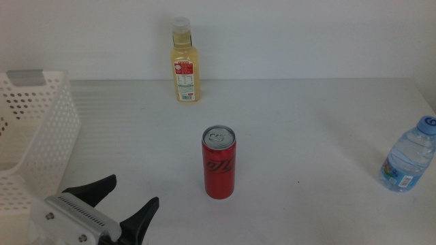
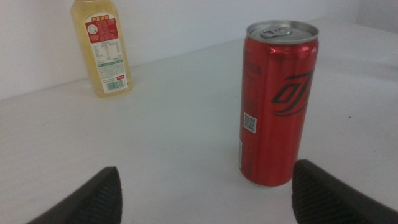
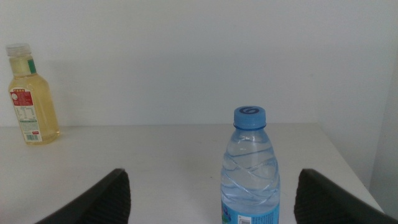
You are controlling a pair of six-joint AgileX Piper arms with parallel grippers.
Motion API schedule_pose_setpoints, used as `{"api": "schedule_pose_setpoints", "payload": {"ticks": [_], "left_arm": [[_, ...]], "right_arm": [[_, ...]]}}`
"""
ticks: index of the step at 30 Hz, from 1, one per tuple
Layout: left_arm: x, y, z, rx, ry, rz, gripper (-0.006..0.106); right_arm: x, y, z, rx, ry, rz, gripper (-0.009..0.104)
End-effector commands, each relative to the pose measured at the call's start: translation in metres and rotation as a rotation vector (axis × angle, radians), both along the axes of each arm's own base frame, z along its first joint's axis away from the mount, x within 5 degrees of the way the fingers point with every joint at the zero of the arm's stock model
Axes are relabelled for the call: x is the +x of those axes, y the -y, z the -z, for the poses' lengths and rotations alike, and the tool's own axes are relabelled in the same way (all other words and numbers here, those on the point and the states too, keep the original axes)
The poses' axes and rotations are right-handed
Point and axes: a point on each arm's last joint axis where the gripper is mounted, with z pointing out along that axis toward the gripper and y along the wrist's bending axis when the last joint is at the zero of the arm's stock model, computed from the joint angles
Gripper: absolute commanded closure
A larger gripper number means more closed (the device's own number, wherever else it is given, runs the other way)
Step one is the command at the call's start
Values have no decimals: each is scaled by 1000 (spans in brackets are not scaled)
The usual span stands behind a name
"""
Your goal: Use arms to grab the bottles and put them into the dustbin to the left of the table.
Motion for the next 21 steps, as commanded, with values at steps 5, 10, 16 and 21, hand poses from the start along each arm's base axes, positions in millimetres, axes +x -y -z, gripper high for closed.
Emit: {"api": "schedule_pose_setpoints", "payload": {"ticks": [5, 10, 16, 21], "left_arm": [[2, 7, -14, -93, 129, 55, 10], [14, 18, -13, -80, 120, 91, 10], [30, 33, -9, -91, 96, 143, 10], [42, 43, -8, -103, 86, 167, 10]], "right_arm": [[-3, 0, -11, -11, 111, 7, 21], [-3, 0, -11, -11, 111, 7, 21], [-3, 0, -11, -11, 111, 7, 21], [-3, 0, -11, -11, 111, 7, 21]]}}
